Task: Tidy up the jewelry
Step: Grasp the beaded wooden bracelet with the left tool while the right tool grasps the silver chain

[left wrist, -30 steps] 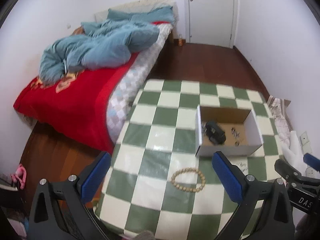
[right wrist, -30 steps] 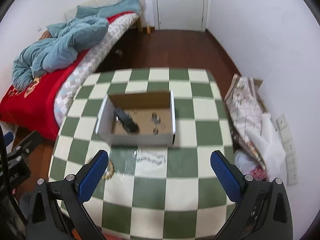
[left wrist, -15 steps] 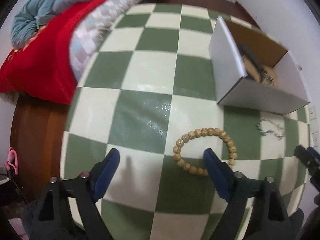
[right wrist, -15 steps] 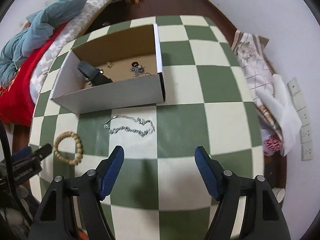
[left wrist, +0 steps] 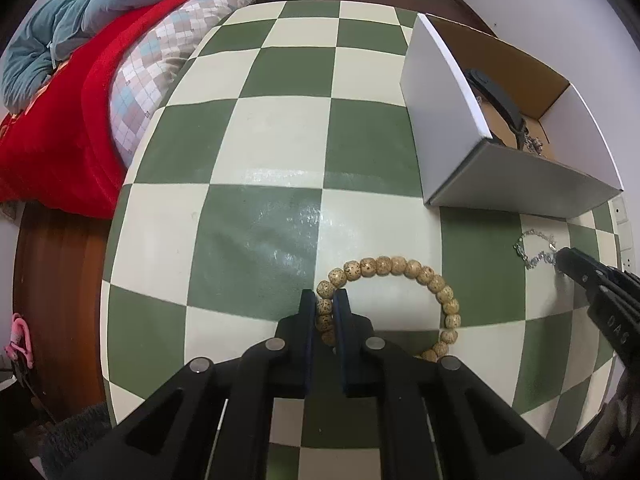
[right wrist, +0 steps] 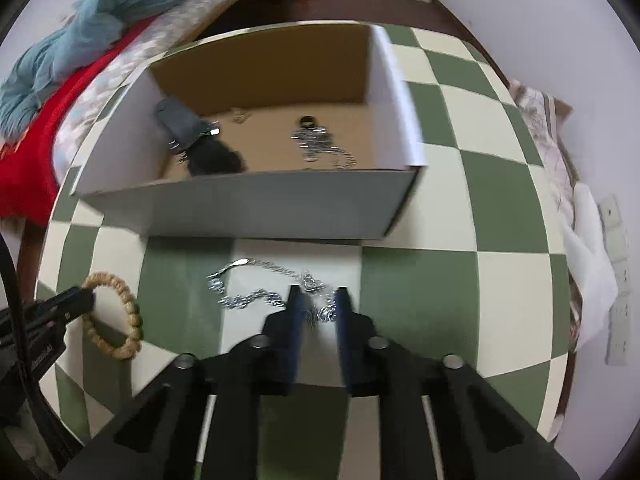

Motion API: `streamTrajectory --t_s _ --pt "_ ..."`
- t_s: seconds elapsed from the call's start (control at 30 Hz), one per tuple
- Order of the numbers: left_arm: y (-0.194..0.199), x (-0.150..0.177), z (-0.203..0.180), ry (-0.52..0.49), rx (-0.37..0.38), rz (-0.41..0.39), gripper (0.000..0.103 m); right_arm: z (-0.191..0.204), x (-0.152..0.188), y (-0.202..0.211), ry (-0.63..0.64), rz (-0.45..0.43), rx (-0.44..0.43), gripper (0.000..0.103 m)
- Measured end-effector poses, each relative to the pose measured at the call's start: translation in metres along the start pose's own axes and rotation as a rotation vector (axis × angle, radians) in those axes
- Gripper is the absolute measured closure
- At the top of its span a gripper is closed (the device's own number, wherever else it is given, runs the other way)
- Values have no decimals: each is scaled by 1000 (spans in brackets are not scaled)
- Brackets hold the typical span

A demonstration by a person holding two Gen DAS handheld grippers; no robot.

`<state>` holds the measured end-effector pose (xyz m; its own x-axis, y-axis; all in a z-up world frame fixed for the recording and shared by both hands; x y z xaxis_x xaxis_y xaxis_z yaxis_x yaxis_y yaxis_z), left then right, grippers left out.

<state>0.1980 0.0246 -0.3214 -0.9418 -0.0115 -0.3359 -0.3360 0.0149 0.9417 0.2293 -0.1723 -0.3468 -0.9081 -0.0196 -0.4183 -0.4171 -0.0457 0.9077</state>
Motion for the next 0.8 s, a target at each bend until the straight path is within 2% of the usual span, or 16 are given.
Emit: streamTrajectory --t_s 0.13,0.23,0.27,0.47,0.63,0.8 --pt "8 15 -2 -3 11 -3 97 -2 11 8 -4 -1 -14 95" --pt "16 25 -6 -7 23 -11 97 -19 27 19 -62 15 -48 95" --pt "18 27 -6 -5 28 -13 97 -22 33 24 -76 15 -56 102" --pt "42 25 -11 -17 57 -41 97 -44 67 64 -197 -21 -127 102" --pt "65 18 -13 -18 80 -72 97 -46 62 95 -227 -82 -164 102" --pt "88 6 -16 -26 104 -108 97 -44 40 123 -225 -150 -200 102"
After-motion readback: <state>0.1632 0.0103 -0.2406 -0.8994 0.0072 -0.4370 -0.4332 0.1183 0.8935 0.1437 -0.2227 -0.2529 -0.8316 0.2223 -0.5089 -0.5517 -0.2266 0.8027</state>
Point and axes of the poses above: each gripper's, at about its wrist camera, not at the fingertips, and y roughly against the way its jaws point, z to its left, x to its underside, the point moved 4 cm from there along -y, roughly the way its jaws point, and after that the axes turned 6 degrees about -z, right-handed, at the moved point
